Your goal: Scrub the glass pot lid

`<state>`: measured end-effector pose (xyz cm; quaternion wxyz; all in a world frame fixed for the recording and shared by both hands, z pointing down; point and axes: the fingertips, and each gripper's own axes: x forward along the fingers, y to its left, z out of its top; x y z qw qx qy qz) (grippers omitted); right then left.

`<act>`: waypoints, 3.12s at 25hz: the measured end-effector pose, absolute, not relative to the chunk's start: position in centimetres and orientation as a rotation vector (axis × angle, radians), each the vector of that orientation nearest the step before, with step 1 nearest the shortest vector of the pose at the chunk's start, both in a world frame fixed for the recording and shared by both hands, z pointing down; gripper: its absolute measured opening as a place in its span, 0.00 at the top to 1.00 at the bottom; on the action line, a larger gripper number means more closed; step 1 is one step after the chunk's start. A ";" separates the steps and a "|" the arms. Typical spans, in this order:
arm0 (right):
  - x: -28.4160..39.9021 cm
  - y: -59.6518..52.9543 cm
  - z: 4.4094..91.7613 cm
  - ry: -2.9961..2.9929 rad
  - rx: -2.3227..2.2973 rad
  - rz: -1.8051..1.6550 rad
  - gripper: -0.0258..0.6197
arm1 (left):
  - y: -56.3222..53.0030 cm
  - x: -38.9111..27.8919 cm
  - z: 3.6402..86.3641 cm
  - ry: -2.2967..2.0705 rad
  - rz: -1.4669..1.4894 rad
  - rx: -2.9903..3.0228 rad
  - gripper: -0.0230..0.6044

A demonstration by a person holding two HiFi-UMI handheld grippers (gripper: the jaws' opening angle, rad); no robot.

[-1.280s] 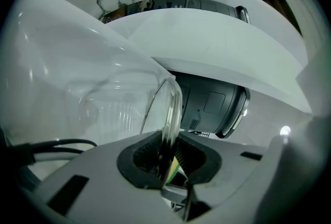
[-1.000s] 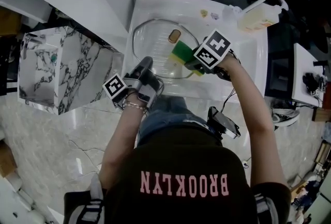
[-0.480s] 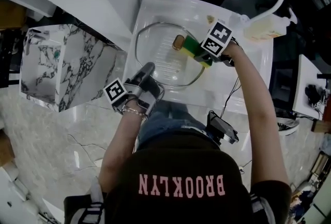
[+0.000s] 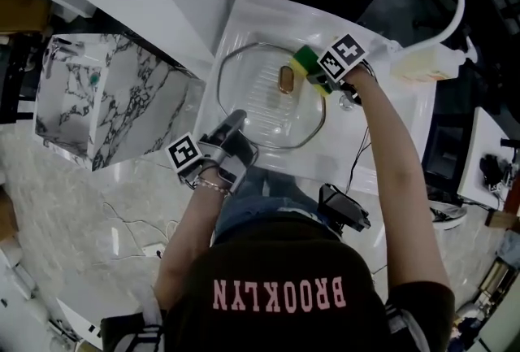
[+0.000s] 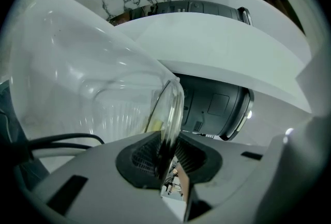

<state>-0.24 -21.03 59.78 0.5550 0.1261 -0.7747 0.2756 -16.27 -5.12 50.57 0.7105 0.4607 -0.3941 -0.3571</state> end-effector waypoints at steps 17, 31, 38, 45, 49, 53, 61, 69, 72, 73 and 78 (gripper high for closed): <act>-6.8 -15.2 41.7 -2.206 0.248 0.432 0.51 | -5.0 -16.1 50.3 -0.844 -0.798 1.088 0.86; -15.9 -8.1 45.4 -1.997 0.032 0.348 0.51 | -5.9 -16.0 48.7 -0.837 -0.760 1.223 0.91; -16.3 -8.6 47.8 -1.932 0.049 0.372 0.51 | -5.5 -16.4 48.8 -0.824 -0.752 1.223 0.91; -16.6 -8.8 48.8 -1.875 0.037 0.329 0.51 | -5.3 -16.6 49.1 -0.829 -0.736 1.216 0.91; -16.8 -9.0 48.8 -1.857 0.029 0.317 0.51 | -5.4 -16.8 49.2 -0.834 -0.730 1.221 0.90; -17.1 -9.0 48.7 -1.834 0.017 0.264 0.51 | -5.4 -16.9 49.3 -0.836 -0.727 1.213 0.90; -17.6 -8.9 48.8 -1.855 -0.062 0.204 0.51 | -5.4 -17.0 49.5 -0.841 -0.737 1.197 0.90; -19.2 -10.1 49.4 -1.889 -0.102 0.314 0.51 | -5.4 -17.0 49.9 -0.867 -0.714 1.190 0.90; -19.1 -11.2 49.8 -1.882 -0.074 0.382 0.51 | -5.6 -16.6 49.8 -0.859 -0.718 1.177 0.90; -19.0 -11.6 49.9 -1.873 -0.065 0.392 0.51 | -5.7 -16.4 49.8 -0.856 -0.720 1.173 0.90; -18.6 -13.2 50.9 -1.841 -0.002 0.469 0.51 | -5.8 -16.2 49.8 -0.860 -0.727 1.161 0.90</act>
